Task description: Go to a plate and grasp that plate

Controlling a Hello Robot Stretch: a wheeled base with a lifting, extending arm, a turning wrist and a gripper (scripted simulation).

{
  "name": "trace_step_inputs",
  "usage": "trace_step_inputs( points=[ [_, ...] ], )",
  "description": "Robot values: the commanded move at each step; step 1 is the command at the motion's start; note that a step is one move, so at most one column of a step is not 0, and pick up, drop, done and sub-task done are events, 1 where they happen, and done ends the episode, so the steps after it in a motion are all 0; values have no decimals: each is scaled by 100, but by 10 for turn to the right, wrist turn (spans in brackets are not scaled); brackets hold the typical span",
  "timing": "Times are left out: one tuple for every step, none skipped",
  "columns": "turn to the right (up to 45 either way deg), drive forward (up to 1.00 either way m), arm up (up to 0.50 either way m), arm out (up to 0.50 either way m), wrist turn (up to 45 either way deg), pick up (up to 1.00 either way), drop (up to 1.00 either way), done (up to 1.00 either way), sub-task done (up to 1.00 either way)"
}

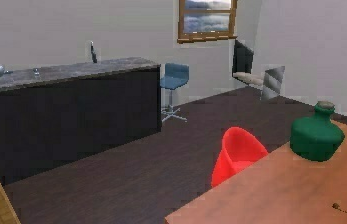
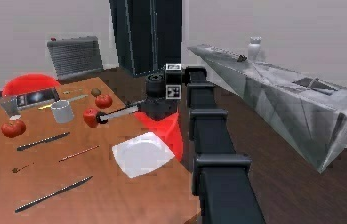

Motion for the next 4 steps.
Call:
trace_step_inputs(
  points=[
    [0, 0, 0, 0, 60, 0, 0, 0, 0],
    [0, 0, -30, 0, 0, 0, 0, 0, 0],
    [0, 0, 0, 0, 0, 100, 0, 0, 0],
    [0, 0, 10, 0, 0, 0, 0, 0, 0]
  ],
)
